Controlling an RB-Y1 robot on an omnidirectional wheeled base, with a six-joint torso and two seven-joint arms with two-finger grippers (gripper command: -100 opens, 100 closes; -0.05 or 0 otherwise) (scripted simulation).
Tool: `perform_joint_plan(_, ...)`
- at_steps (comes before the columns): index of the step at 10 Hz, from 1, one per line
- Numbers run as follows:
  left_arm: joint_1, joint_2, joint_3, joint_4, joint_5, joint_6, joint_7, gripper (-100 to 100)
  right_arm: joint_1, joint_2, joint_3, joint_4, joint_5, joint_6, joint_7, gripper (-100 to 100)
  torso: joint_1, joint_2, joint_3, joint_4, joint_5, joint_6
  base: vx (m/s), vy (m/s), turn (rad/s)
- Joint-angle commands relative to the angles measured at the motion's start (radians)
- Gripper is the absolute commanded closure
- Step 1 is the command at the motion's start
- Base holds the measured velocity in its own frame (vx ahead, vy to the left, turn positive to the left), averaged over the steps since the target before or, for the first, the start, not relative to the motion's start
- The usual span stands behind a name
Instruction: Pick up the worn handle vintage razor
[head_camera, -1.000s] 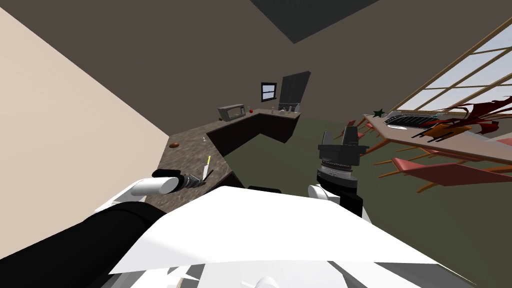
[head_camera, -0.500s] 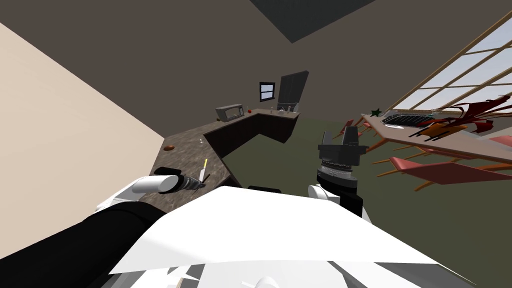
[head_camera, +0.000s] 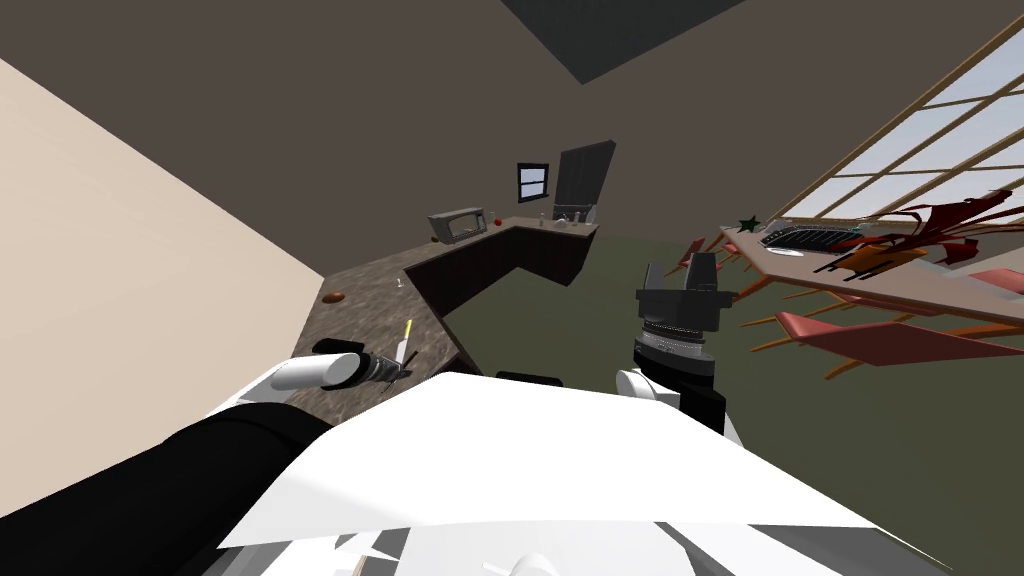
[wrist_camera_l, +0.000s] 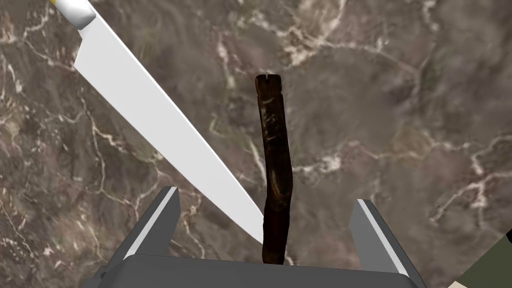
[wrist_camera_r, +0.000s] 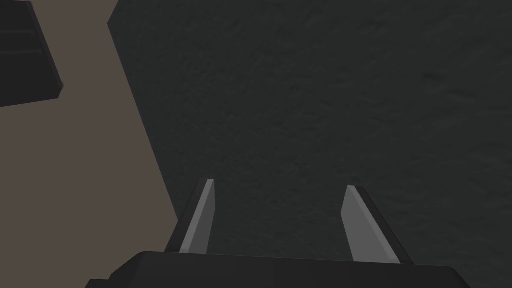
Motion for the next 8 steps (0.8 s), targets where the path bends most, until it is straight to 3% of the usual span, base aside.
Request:
perform_joint_plan(1, 0.0, 0.0, 0.0, 0.0, 0.0, 0.0, 0.0, -100, 0.0, 0.0, 0.0, 0.0, 0.0, 0.0, 0.0, 0, 0.0, 0.0, 0.0, 0.0, 0.0, 0.0, 0.007, -0.002, -0.003)
perform_joint_plan(2, -0.001, -0.001, -0.001, 0.002, -0.001, -0.003, -0.003, 100, 0.0, 0.0, 0.0, 0.0, 0.0, 0.0, 0.0, 0, 0.0, 0.0, 0.0, 0.0, 0.0, 0.0, 0.0, 0.0, 0.0)
perform_joint_plan(6, -0.001, -0.001, -0.001, 0.002, -0.001, -0.003, -0.003, 100, 0.0, 0.0, 0.0, 0.0, 0.0, 0.0, 0.0, 0, 0.001, 0.001, 0.0, 0.0, 0.001, 0.0, 0.0, 0.0, 0.0)
perform_joint_plan(7, -0.001, -0.001, -0.001, 0.002, -0.001, -0.003, -0.003, 0, 0.0, 0.0, 0.0, 0.0, 0.0, 0.0, 0.0, 0, 0.001, 0.001, 0.0, 0.0, 0.001, 0.0, 0.0, 0.0, 0.0)
perform_joint_plan(8, 0.013, 0.017, 0.016, -0.033, 0.013, 0.018, 0.02, 100, 0.0, 0.0, 0.0, 0.0, 0.0, 0.0, 0.0, 0, 0.001, 0.001, 0.0, 0.0, 0.001, 0.0, -0.011, 0.003, 0.034)
